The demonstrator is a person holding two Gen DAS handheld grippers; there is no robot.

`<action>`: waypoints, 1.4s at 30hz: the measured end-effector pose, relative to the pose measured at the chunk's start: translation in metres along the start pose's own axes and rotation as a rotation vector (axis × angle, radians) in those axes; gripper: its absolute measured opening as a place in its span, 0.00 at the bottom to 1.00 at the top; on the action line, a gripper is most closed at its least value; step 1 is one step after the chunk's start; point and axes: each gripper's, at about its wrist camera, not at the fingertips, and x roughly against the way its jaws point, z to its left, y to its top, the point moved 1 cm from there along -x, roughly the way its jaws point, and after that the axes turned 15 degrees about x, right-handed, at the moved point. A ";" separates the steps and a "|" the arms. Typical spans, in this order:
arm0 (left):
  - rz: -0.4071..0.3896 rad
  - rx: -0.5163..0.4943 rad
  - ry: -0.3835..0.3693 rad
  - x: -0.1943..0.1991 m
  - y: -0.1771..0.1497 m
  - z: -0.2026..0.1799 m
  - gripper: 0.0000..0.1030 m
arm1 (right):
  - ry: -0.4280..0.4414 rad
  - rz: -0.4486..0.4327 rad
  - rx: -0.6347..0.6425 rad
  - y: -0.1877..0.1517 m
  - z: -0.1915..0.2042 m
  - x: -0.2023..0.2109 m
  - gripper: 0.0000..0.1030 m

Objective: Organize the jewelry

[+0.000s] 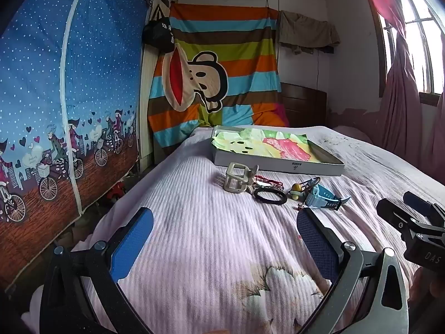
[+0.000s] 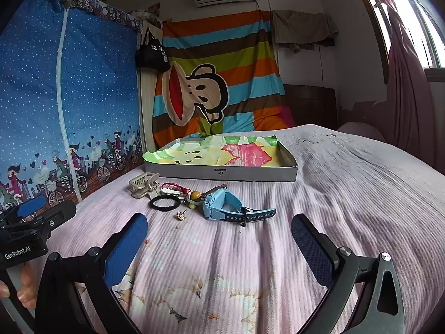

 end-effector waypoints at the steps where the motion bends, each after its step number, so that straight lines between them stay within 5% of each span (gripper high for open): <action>1: -0.001 0.001 0.000 0.000 0.000 0.000 0.98 | 0.000 0.002 0.001 0.000 0.000 0.000 1.00; 42: -0.003 0.001 -0.003 0.001 -0.002 -0.002 0.98 | 0.003 -0.001 -0.005 0.001 0.000 0.002 1.00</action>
